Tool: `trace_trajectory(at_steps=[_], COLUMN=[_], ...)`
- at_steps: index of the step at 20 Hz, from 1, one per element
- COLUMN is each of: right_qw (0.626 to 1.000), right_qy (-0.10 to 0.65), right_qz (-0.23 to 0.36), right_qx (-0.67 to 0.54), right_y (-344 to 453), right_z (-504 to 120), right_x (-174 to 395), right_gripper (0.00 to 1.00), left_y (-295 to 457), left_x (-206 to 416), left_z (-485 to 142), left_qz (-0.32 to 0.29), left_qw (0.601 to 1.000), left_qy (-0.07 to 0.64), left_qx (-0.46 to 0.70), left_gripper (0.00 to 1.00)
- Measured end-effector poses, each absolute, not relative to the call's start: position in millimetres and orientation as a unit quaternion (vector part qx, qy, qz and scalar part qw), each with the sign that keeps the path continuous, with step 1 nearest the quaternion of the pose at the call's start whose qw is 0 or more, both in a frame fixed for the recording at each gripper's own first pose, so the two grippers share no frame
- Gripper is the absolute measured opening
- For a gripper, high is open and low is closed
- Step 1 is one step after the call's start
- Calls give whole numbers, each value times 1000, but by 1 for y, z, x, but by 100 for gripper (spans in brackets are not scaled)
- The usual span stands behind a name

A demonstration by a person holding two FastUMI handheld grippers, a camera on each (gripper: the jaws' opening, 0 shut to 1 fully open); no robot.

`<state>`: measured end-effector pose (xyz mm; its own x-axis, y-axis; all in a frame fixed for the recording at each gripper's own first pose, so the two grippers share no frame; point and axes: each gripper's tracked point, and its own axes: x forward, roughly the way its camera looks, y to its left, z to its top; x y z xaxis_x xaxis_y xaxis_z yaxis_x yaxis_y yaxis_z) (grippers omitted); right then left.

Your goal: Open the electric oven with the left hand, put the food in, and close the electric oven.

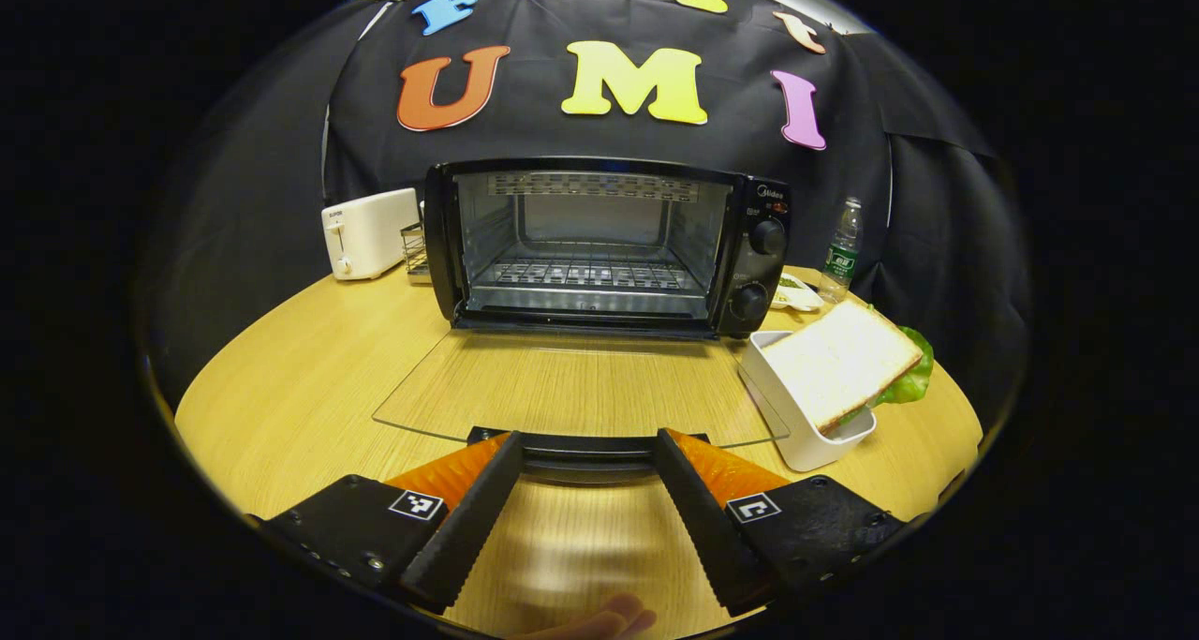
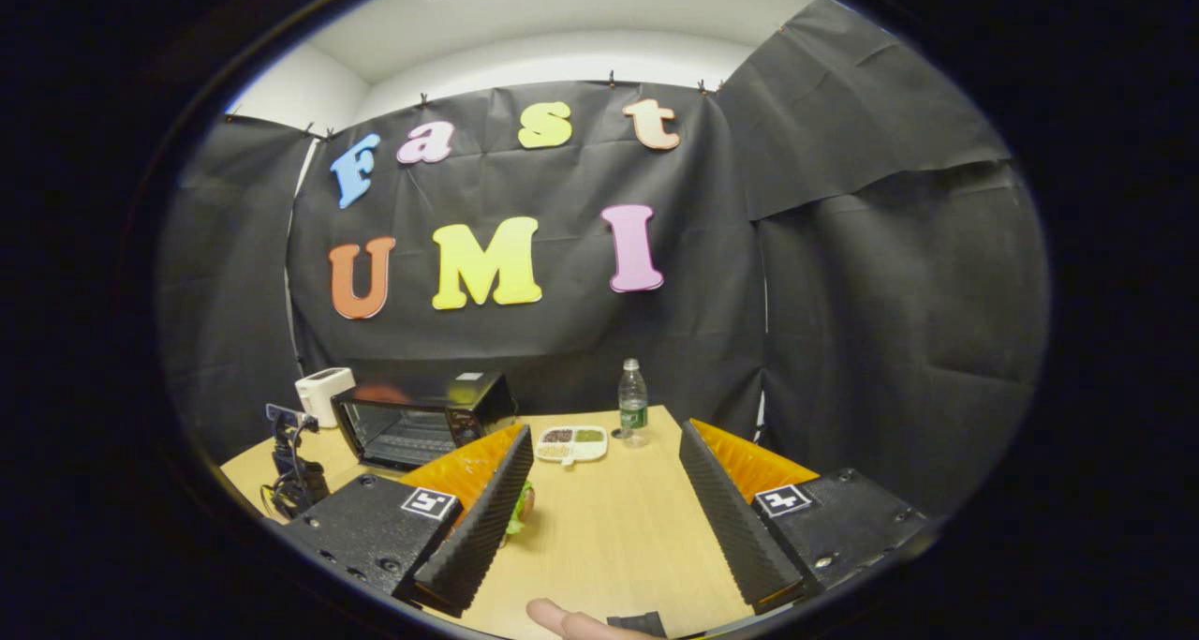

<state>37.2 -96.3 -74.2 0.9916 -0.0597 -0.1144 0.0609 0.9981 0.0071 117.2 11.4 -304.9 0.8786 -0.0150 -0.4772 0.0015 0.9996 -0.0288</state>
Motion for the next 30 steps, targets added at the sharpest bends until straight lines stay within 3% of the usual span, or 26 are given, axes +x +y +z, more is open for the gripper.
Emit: trace_trajectory(at_steps=[6,16,23,30], right_qw=[997,991,962,899], right_qy=[67,135,254,396], right_qz=[-27,15,97,179], right_qx=[-8,-12,-2,63], right_y=[-99,-88,-64,-32], right_z=[-67,-94,-156,-235], right_x=[52,111,171,214], right_gripper=[96,97,97,94], left_y=[27,23,32,27], left_x=[101,58,35,25], left_z=[-267,-87,-29,0], left_qz=[8,12,56,60], left_qw=[978,998,998,998], left_qy=[208,58,18,-14], left_qx=[-3,11,24,22], left_gripper=[94,93,93,93])
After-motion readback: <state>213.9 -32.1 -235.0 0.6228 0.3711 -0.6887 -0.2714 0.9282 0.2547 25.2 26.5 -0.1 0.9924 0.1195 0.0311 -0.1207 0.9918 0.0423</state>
